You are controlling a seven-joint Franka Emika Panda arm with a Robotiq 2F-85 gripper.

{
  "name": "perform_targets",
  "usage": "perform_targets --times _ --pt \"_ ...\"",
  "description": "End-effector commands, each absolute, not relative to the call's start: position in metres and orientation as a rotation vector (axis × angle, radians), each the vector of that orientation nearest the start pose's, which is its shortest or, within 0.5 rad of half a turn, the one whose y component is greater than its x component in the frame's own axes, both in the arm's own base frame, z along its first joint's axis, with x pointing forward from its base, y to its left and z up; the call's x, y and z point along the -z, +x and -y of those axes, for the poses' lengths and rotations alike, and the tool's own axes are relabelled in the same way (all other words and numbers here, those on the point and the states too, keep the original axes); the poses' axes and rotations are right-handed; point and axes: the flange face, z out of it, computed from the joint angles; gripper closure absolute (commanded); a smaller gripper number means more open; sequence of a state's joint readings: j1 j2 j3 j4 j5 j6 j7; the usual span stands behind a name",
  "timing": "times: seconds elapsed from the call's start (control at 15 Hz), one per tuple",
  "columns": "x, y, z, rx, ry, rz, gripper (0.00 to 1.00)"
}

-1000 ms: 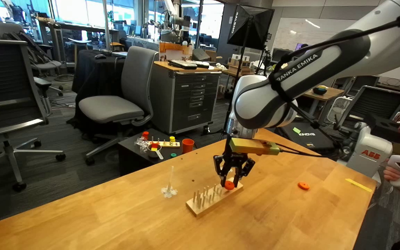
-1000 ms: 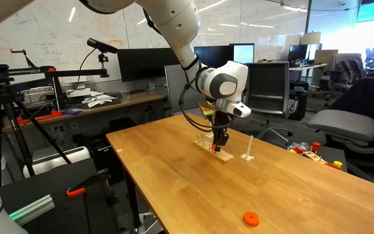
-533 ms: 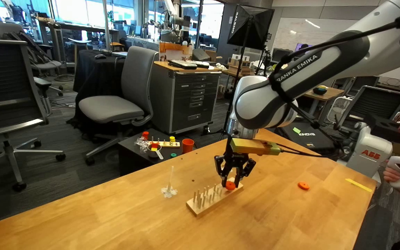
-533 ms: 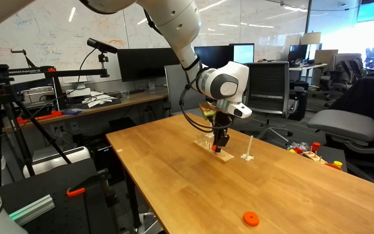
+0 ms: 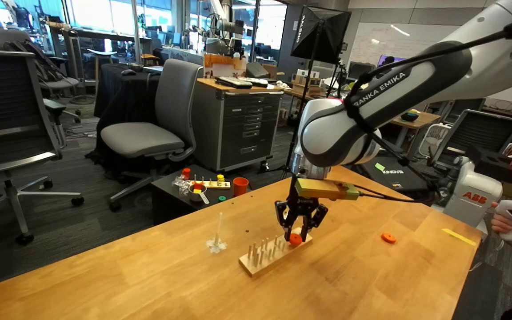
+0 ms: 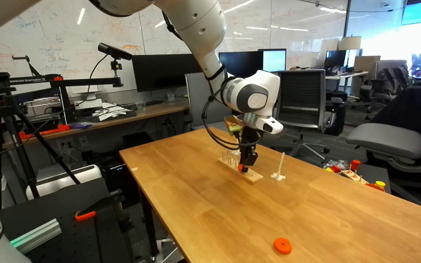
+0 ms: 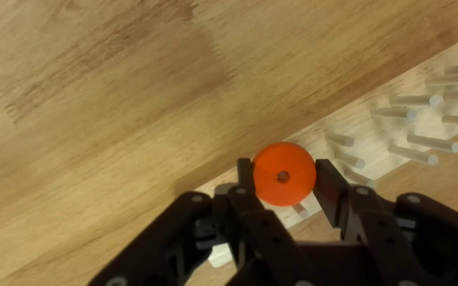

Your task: Put the yellow rings on the wooden rack- on top of each other

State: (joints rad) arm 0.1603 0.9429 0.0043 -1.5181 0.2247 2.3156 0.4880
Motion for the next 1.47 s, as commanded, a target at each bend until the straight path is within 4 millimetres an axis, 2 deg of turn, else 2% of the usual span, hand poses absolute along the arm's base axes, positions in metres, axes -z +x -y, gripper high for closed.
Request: perform_targets --times 0.0,0.07,0.27,0.33,0.47,0.73,1.07,1.4 --pt "-0.092 0.675 -0.117 -0.312 -2.925 -0.747 0.32" --pt "-0.095 0.675 -0.116 -0.305 -2.929 -0.746 0.27" --pt "-0.11 0.677 -0.111 -0.28 -2.932 -0.752 0.02" --pt "-0.115 0.678 -0.108 -0.27 -2.94 -0.752 0.0" --pt "-0.128 0.677 -0.091 -0.237 -2.965 -0.774 0.0" --pt "-0.142 0.667 -0.035 -0.209 -3.011 -0.867 0.0" --pt "-0.128 0.628 0.035 -0.286 -3.036 -1.004 0.0" --pt "-0.101 0.593 0.079 -0.379 -3.021 -1.112 0.0"
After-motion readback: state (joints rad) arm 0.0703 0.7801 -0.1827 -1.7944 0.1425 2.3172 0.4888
